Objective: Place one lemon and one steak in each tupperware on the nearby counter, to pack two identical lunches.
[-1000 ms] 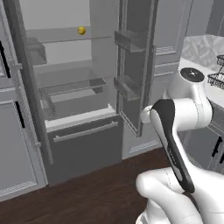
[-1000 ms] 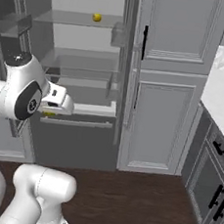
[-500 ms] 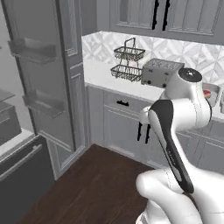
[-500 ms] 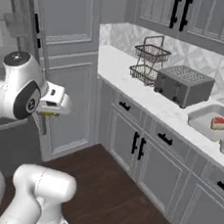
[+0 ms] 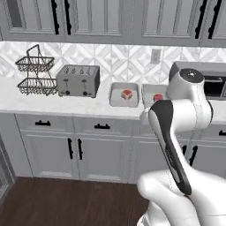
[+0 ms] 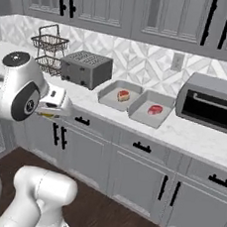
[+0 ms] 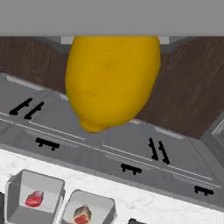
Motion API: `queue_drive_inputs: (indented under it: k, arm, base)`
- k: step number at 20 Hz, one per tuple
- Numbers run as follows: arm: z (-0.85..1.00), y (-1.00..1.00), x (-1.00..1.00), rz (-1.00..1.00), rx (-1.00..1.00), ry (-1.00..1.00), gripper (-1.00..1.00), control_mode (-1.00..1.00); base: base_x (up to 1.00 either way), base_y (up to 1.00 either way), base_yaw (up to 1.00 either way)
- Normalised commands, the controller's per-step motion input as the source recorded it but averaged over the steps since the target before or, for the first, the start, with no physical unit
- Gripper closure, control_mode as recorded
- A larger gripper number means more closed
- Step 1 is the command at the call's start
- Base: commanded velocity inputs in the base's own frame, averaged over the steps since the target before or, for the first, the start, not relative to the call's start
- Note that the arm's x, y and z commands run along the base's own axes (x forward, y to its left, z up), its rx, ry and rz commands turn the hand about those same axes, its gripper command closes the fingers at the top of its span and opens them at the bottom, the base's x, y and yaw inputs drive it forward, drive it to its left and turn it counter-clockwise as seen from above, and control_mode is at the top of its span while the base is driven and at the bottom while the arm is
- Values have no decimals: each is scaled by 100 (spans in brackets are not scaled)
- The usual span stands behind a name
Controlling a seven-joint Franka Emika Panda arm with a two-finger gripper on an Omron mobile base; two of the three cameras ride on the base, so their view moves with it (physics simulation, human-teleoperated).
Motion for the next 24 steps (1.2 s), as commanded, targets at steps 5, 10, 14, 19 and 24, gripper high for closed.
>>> queue_drive_inputs:
  k: [5, 10, 14, 19, 24]
  arm:
    - [0, 0, 0, 0, 0, 0, 100, 100]
    - [0, 0, 0, 0, 0, 0, 100, 100]
    - [0, 0, 0, 0, 0, 0, 100, 100]
    - [-80, 0, 80, -5, 0, 26, 100, -100]
    - [-89, 2, 87, -2, 1, 29, 100, -100]
  base:
    - [90, -91, -47]
    - [100, 10, -16]
    - [95, 25, -14]
    - [18, 0, -2]
    - [0, 0, 0]
